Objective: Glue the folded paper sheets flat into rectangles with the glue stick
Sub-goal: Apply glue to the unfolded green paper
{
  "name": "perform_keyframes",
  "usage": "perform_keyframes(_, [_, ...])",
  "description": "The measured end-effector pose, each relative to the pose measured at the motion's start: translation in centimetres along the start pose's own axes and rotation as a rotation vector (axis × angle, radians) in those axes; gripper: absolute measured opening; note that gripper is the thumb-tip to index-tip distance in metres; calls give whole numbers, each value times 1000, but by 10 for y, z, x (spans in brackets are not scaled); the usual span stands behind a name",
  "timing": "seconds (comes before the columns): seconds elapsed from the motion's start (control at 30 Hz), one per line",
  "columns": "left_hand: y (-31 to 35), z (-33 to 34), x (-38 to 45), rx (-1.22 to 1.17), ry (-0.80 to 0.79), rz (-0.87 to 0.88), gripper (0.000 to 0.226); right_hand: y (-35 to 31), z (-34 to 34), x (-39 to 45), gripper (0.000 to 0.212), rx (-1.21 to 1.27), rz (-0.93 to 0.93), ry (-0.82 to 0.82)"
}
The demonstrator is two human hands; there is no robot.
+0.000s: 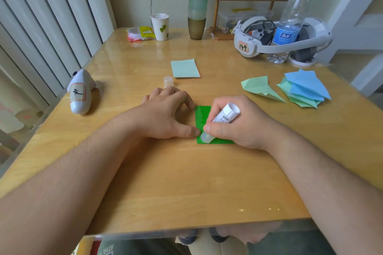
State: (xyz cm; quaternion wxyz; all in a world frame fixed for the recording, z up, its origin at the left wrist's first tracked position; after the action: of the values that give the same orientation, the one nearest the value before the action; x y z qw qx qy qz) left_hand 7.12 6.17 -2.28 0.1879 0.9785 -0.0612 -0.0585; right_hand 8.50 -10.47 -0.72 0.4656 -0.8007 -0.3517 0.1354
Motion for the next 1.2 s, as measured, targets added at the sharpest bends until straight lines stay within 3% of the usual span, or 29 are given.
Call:
perform_keyframes(0.53, [3,-1,-3,-2,-20,8,69,14,-30,-5,21,-125,103,25])
perform_keyframes(0.77, [5,-2,-3,15,5,28,59,3,-40,-5,17,192,-15,108])
perform_keyframes(0.93, [3,-1,-2,16,0,25,62,6,-36,-4,53,273,40,59])
perform_keyframes(1.07, [2,0,-2,11,-9,16,69,4,-31,-6,22,197,49,17])
perform_keyframes(1.2, [3,0,-1,17,-10,16,66,3,-28,-9,14,118,56,-29])
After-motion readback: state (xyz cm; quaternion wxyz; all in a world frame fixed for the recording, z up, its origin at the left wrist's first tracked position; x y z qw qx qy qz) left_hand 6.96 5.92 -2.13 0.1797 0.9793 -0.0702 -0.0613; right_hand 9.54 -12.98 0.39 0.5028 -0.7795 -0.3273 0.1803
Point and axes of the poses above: each hand's wrist, its own x-axis towards the middle knuckle, its own z-axis out of the palm, y = z × x, the point moved 8 cm from there along x, towards the middle knuckle, and after that the axes turned 2 degrees about -y, right-handed, at the moved point
